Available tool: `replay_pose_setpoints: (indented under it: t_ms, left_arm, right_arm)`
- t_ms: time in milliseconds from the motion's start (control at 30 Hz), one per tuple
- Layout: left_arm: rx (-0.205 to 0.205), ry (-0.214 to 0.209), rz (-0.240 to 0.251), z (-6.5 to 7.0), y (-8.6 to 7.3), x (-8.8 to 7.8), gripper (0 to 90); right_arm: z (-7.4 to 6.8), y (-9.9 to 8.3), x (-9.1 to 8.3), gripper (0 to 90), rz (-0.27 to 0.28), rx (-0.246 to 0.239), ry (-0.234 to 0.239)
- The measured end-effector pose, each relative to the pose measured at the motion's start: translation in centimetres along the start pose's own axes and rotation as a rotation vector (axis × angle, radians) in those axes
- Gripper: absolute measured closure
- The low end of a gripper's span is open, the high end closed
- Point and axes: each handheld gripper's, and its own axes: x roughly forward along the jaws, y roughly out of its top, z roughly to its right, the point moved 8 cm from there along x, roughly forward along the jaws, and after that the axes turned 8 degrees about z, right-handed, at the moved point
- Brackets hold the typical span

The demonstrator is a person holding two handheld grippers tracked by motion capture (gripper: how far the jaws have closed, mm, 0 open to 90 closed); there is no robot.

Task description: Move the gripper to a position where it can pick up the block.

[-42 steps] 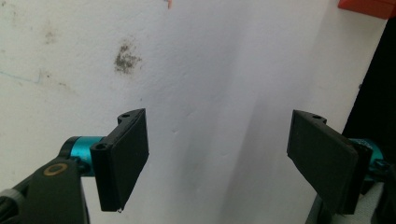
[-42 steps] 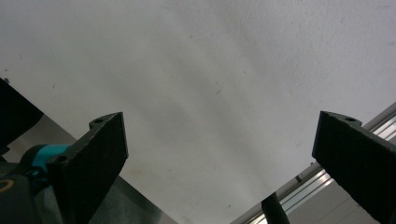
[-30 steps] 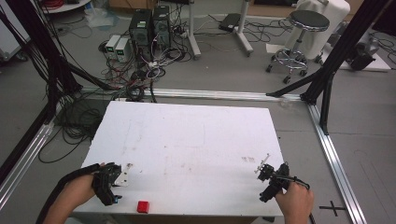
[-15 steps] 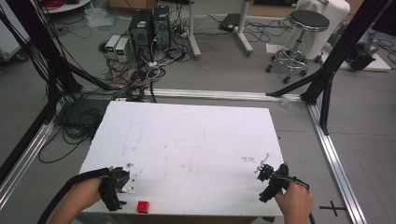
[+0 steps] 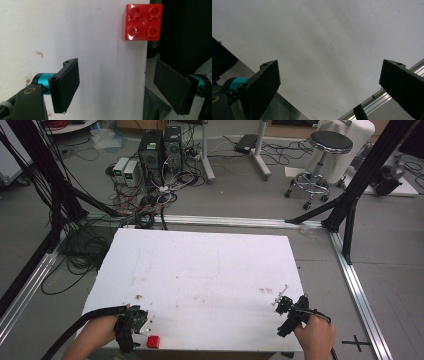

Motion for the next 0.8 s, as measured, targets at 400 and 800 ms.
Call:
replay_pose_setpoints:
  t_ms: [400, 800]
  left_arm:
    - [0.027, -0.040, -0.015, 1.0, 1.1, 1.0, 21.3]
    - [0.032, -0.055, -0.055, 1.5, 1.8, 2.1, 21.4]
  right_arm:
    - [-0.1, 0.0, 0.0, 2.6, -0.004, -0.003, 0.005]
    - [-0.2, 0.1, 0.1, 2.6, -0.007, -0.012, 0.006]
